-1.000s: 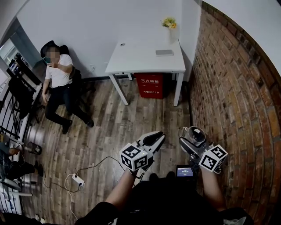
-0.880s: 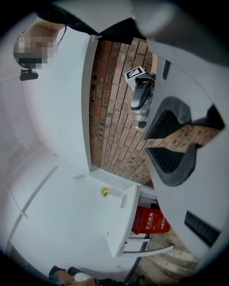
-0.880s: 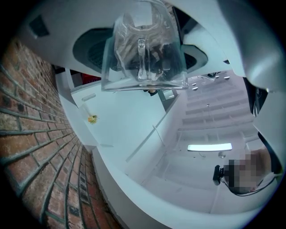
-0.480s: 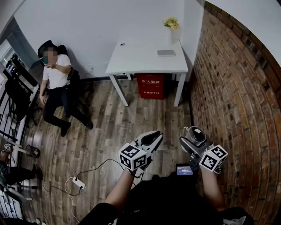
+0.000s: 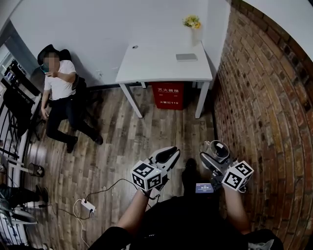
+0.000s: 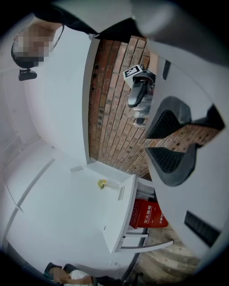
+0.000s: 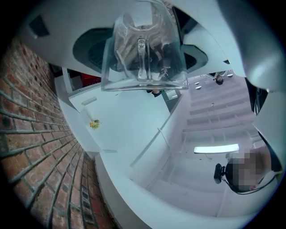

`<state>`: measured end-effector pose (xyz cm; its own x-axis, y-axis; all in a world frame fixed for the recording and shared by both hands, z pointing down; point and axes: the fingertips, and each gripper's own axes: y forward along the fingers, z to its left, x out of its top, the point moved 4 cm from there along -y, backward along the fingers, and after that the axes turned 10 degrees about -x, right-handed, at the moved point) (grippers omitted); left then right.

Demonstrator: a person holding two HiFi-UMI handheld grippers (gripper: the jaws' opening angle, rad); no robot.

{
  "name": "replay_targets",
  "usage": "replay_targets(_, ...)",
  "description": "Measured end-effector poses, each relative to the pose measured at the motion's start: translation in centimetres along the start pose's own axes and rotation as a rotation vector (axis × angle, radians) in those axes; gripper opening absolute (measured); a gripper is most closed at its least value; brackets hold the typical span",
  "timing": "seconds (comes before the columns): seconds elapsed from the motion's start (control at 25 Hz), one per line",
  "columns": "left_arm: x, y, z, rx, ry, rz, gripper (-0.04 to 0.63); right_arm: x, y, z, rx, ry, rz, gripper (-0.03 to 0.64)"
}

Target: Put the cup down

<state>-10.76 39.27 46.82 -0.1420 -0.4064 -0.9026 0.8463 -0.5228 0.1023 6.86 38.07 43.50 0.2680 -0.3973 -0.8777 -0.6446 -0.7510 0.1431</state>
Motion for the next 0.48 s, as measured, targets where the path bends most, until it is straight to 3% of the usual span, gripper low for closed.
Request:
replay_targets(0.24,2.2,4.1,6.7,0.044,-0.003,0.008,0.067,2.2,7.0,-5.5,0.024,0.03,0.009,0.417)
replay_targets(0.48,8.0,10.3,12.8,0.064,0.012,-0.017,0.067,8.0,13.6,-10.2,0.088,0.002,0.003,0.417)
